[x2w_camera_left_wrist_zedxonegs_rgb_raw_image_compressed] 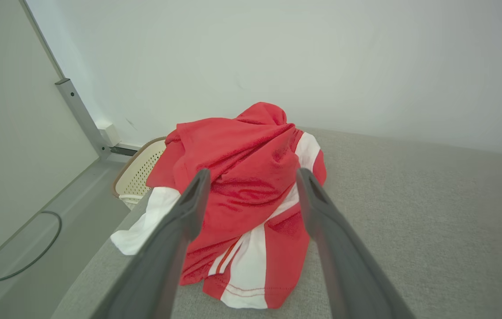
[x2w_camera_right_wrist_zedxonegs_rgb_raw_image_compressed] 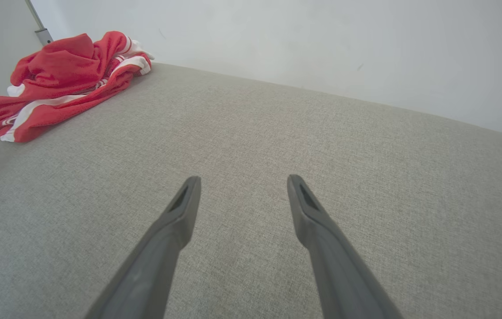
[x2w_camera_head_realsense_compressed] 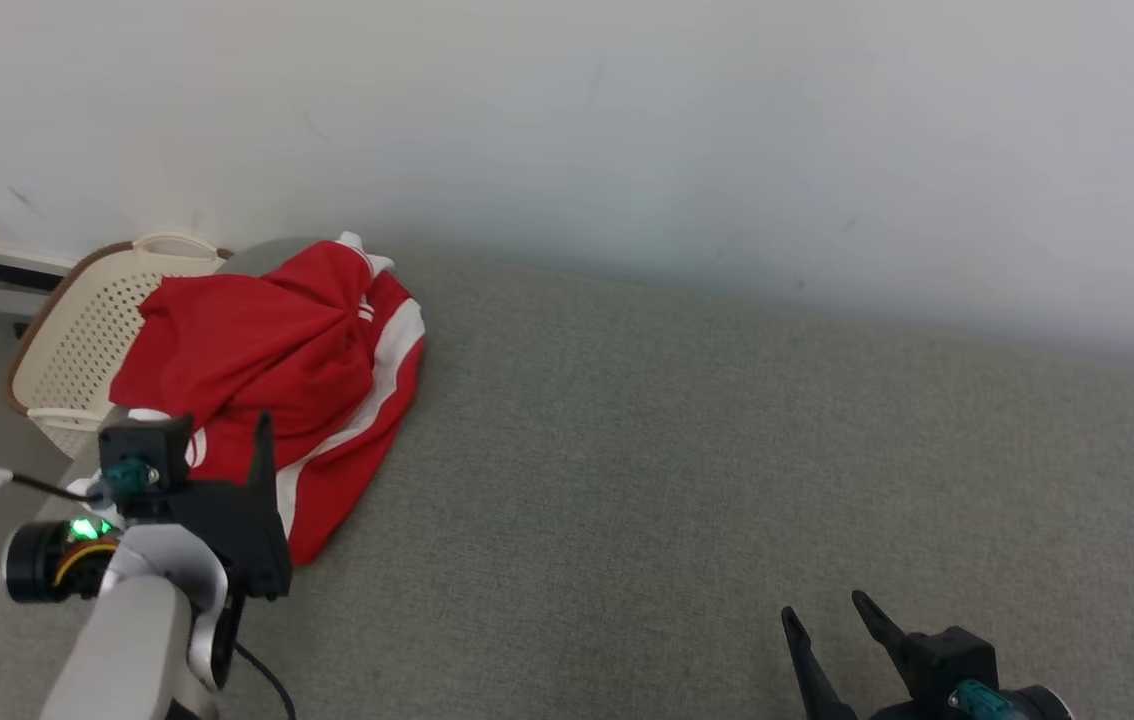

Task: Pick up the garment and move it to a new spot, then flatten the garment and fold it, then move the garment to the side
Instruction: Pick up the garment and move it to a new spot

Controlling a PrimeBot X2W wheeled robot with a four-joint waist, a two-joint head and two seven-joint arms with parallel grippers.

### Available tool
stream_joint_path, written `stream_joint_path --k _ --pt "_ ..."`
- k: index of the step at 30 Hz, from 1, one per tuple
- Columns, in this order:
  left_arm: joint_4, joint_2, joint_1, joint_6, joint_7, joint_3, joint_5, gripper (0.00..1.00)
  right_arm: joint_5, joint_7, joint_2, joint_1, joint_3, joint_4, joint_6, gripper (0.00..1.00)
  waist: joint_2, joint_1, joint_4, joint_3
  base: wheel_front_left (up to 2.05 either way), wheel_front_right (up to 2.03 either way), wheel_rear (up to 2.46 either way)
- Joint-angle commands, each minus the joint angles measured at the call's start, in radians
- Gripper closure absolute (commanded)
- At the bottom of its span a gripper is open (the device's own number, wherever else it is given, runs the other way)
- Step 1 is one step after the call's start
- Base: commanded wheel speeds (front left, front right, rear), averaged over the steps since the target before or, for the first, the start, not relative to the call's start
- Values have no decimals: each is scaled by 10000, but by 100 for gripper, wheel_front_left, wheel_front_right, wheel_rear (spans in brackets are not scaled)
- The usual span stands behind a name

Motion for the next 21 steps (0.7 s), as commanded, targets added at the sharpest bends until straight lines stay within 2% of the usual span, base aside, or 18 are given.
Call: stream_joint_path --k 1,6,14,21 --pt "567 130 -666 30 159 89 -88 0 -167 164 3 -154 49 -282 -21 0 -2 -1 -709 816 0 0 0" --pt "1444 443 -1738 29 471 89 -14 0 -487 479 -2 -285 137 -853 -21 0 -2 -1 -1099 1513 0 0 0" --pt "3237 932 -3967 -281 2359 221 -442 0 -1047 1088 1 -413 233 -2117 -21 0 -2 -1 -1503 3013 0 0 0" --pt "4021 1236 -5115 -135 3805 376 -779 0 -1120 1185 3 -224 320 -2533 -21 0 -2 -1 -1617 3567 0 0 0"
